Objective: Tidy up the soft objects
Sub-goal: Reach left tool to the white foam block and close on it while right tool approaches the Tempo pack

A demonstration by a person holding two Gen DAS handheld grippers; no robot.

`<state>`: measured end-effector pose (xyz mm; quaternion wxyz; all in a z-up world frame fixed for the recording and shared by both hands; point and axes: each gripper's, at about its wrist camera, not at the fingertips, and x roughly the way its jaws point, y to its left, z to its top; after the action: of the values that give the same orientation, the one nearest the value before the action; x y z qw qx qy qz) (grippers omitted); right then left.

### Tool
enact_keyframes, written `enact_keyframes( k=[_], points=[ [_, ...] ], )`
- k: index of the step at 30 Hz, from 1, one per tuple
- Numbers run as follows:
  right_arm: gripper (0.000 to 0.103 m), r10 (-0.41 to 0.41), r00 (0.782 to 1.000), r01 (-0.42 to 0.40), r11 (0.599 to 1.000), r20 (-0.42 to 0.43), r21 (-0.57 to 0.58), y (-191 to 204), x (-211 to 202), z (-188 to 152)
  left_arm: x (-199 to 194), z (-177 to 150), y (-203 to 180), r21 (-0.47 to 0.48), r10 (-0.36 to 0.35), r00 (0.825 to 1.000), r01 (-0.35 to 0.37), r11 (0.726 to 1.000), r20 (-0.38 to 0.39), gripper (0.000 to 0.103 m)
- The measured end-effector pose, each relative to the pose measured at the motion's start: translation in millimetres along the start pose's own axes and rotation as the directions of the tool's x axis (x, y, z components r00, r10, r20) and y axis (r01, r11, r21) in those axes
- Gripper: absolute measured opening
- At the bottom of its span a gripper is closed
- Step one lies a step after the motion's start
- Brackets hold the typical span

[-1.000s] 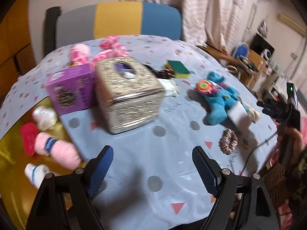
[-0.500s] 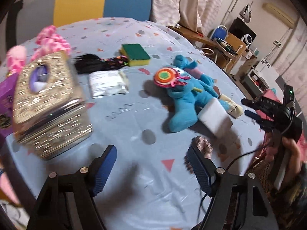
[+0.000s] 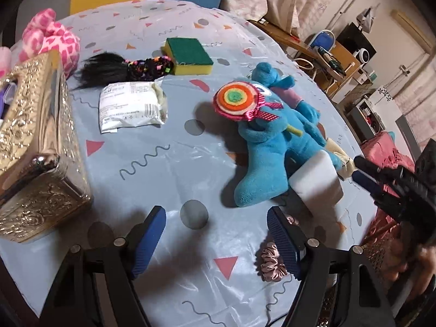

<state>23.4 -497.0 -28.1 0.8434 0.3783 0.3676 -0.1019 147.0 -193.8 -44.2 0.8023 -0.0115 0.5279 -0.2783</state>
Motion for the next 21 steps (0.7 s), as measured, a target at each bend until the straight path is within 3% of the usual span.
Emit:
enact_keyframes(
  k=[4, 6, 8, 10, 12, 15, 19, 21],
  points=[
    [0.045, 0.004, 0.995, -0.019, 0.988, -0.100, -0.154, 29.4, 18.7, -12.5, 1.9, -2.6, 1.8, -0.001, -0.004, 1.000, 0.004, 1.000, -0.012, 0.077],
    [0.045, -0.019, 0.993, -0.012, 0.965, -0.116, -0.262, 47.1, 24.5, -21.4, 0.9, -4.1, 0.1, 0.006, -0.015, 1.000, 0.015, 1.000, -0.016, 0.077],
    [0.045, -0.088, 0.990, 0.046, 0.937, -0.108, -0.345, 59.4, 29.8, -29.2, -2.7, -5.1, -5.8, 0.039, -0.029, 1.000, 0.029, 0.999, -0.006, 0.077],
    [0.045, -0.097, 0.993, 0.069, 0.936, -0.065, -0.346, 58.7, 24.5, -27.8, -5.3, -5.9, -12.6, 0.071, -0.055, 0.998, 0.055, 0.996, -0.003, 0.077],
    [0.045, -0.086, 0.995, 0.071, 0.959, -0.044, -0.275, 47.0, 19.7, -21.5, -6.9, -8.6, -17.8, 0.090, -0.079, 0.997, 0.079, 0.993, -0.004, 0.077],
    [0.045, -0.100, 0.992, 0.081, 0.972, -0.078, -0.222, 34.7, 26.4, -15.6, -7.2, -14.2, -18.7, 0.066, -0.114, 0.993, 0.115, 0.991, -0.021, 0.077],
    [0.048, -0.055, 0.983, 0.008, 0.966, -0.174, -0.258, 42.8, 39.3, -23.5, -10.6, -25.0, -13.9, 0.039, -0.114, 0.993, 0.115, 0.993, -0.026, 0.078],
    [0.048, 0.122, 0.951, -0.175, 0.970, -0.283, -0.171, 42.2, 42.6, -26.5, -12.0, -31.6, -8.4, 0.028, -0.102, 0.994, 0.103, 0.994, -0.028, 0.078]
  ],
)
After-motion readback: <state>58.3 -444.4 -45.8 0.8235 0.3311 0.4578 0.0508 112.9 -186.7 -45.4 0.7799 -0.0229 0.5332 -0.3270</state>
